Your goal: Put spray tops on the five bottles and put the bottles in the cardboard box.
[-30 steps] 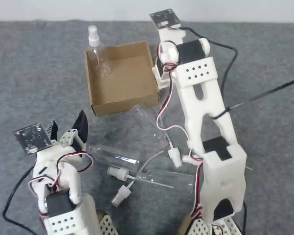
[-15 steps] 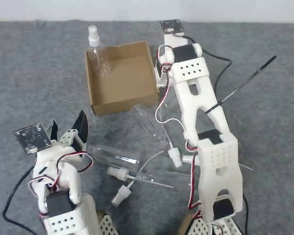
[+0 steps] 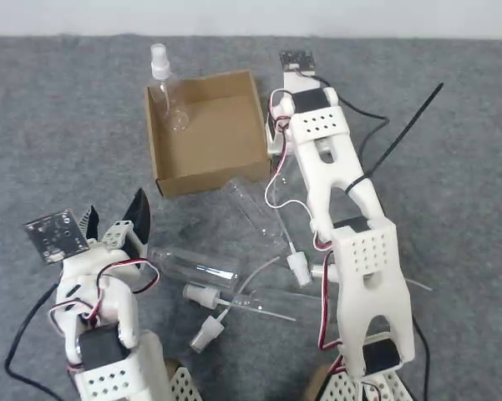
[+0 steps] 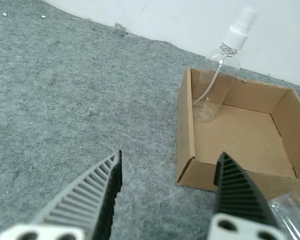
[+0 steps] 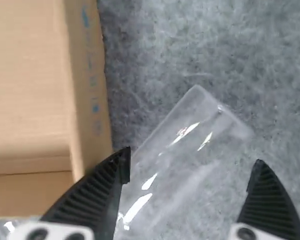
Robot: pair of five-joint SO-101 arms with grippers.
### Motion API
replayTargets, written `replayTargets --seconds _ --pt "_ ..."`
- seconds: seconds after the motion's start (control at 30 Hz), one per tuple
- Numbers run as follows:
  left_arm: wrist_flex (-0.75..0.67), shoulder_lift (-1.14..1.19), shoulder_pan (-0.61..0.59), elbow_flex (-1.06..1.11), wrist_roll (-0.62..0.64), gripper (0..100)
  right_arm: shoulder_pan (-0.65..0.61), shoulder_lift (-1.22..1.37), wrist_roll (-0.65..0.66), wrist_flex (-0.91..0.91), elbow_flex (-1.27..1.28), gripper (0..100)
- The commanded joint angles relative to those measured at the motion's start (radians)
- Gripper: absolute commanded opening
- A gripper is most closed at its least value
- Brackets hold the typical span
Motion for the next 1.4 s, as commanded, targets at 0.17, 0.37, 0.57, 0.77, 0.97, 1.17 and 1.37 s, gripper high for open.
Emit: replayTargets --seconds 0.17,0.37,0.57,0.77,0.97,1.17,1.37 --pt "-0.006 -0.02 -0.008 -0.01 -0.014 28 0.015 -0.005 -0.011 -0.002 -0.018 24.0" --pt "-0.005 -0.02 -0.008 -0.01 -0.014 28 0.016 -0.012 -0.011 0.044 -0.018 12.5" --pt "-0.005 -0.02 -0.009 -0.01 -0.014 28 0.054 -0.015 -0.012 0.134 -0.058 6.8" --pt "-0.005 -0.02 -0.009 -0.01 -0.014 28 0.09 -0.015 -0.012 0.263 -0.155 6.5" --pt "-0.005 -0.02 -0.009 -0.01 -0.014 28 0.096 -0.015 -0.008 0.367 -0.252 6.1" --pt "-0.005 -0.02 -0.009 -0.01 -0.014 28 0.102 -0.015 -0.006 0.366 -0.252 0.8" --pt "-0.009 -0.02 -0.009 -0.002 -0.014 28 0.13 -0.015 -0.008 0.369 -0.25 0.7"
